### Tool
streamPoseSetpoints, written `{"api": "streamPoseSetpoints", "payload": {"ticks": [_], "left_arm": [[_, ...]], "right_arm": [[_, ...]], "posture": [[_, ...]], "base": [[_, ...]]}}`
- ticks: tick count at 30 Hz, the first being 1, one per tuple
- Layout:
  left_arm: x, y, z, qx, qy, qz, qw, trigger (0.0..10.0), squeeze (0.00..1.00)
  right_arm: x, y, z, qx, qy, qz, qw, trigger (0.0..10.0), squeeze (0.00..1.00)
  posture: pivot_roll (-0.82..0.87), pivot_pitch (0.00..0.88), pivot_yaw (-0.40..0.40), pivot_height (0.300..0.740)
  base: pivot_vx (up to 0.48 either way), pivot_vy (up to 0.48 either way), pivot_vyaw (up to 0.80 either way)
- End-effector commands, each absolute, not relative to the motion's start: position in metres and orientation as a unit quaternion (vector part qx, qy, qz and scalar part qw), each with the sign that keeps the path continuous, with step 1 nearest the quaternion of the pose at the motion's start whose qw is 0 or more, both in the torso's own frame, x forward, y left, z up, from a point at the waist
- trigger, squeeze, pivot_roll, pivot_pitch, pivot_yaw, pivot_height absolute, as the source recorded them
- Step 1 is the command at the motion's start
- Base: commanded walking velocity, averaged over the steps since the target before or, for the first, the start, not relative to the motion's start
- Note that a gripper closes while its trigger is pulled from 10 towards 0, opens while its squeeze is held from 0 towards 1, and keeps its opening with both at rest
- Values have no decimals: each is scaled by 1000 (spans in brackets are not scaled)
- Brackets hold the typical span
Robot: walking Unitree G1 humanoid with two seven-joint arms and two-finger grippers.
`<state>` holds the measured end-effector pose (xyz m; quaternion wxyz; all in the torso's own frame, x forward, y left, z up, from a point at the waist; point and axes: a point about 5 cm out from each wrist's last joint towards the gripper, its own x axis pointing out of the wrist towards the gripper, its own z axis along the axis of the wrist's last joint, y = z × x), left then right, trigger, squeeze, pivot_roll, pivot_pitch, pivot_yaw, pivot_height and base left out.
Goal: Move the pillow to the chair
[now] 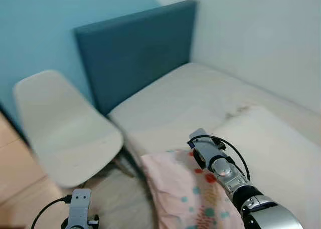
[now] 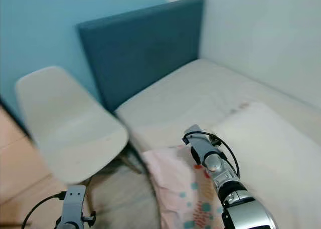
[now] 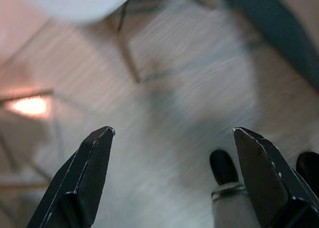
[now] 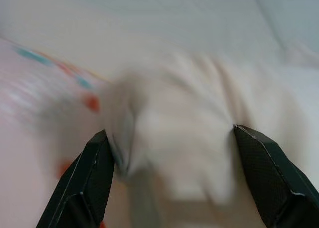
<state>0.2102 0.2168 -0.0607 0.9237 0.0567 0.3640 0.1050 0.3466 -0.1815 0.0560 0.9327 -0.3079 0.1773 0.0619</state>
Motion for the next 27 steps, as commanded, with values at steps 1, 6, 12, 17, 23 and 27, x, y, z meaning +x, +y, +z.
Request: {"api": "streamPoseSetpoints", "payload": {"ticks": [1, 6, 12, 17, 23, 27], "left_arm": [[204, 218, -65, 59, 379, 104, 918, 10000, 0], [202, 217, -66, 62, 383, 99, 916, 10000, 0], [201, 215, -67, 65, 386, 93, 915, 10000, 0], [200, 213, -68, 70, 390, 86, 914, 10000, 0], [199, 213, -69, 76, 393, 82, 913, 10000, 0], [198, 213, -70, 79, 395, 81, 912, 10000, 0]], "right_arm": [[345, -188, 54, -281, 195, 40, 939, 10000, 0], [348, -186, 58, -280, 189, 46, 940, 10000, 0], [347, -175, 56, -275, 183, 91, 939, 10000, 0], [339, -163, 46, -204, 197, 131, 950, 10000, 0], [322, -164, 25, -130, 238, 138, 953, 10000, 0], [321, -167, 25, -49, 235, 124, 963, 10000, 0]], "posture": [[-137, 33, 33, 740], [-143, 30, 32, 740], [-148, 24, 31, 740], [-150, 21, 32, 740], [-153, 13, 30, 740], [-154, 10, 33, 740]], "base": [[0, 0, -725], [0, 0, -720], [0, 0, -719], [0, 0, -719], [0, 0, -719], [0, 0, -719]]}}
